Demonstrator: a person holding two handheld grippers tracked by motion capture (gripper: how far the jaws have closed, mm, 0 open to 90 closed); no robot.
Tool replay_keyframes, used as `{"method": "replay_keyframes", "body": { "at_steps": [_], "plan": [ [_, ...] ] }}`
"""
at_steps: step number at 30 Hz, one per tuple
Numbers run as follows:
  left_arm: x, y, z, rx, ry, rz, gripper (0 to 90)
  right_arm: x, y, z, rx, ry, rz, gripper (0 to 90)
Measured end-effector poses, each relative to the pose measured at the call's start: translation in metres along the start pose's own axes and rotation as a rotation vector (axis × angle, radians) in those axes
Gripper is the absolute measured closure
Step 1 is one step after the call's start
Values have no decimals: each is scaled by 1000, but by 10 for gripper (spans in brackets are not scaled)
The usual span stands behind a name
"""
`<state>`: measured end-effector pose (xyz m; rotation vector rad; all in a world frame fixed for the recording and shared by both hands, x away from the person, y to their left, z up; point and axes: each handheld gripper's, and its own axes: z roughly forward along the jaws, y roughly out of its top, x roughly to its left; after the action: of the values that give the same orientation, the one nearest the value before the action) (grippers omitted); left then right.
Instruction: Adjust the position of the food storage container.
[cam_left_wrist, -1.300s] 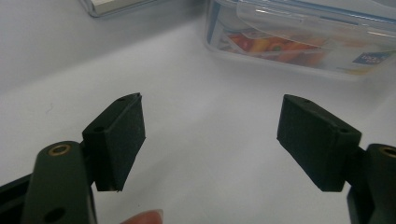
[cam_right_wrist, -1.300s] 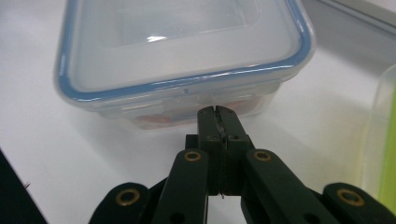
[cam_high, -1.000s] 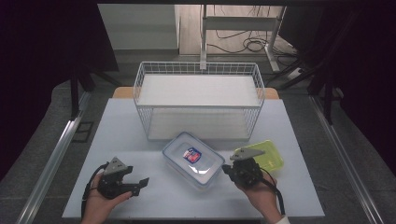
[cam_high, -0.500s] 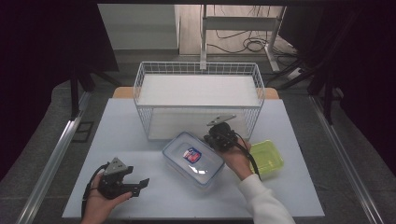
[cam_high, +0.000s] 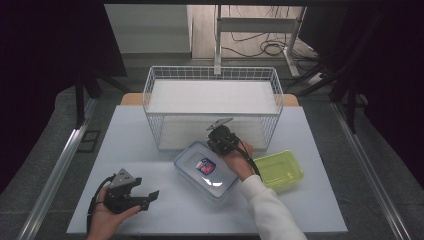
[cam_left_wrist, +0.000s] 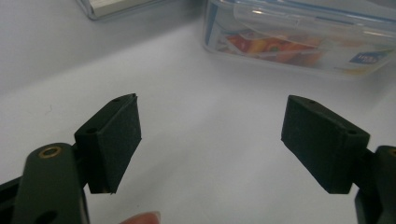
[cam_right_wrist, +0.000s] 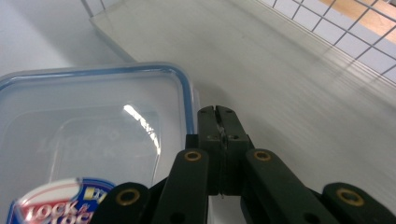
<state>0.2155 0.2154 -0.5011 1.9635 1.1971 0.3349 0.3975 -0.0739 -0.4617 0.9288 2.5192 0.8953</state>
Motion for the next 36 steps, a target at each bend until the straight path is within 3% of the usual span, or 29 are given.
{"method": "replay_keyframes", "body": {
  "at_steps": [9,18,29,36],
  "plan": [
    [1,0,1,8,-4,-2,196,-2,5,10,17,-1,-2,894],
    [-2,0,2,8,-15,10,189,4,7,12,17,42,-8,895],
    [5,-2,-2,-4,17,-13,190,36,15,13,17,108,-95,895],
    [7,-2,-2,-10,31,-21,190,45,16,14,19,135,-100,896]
  ]
}}
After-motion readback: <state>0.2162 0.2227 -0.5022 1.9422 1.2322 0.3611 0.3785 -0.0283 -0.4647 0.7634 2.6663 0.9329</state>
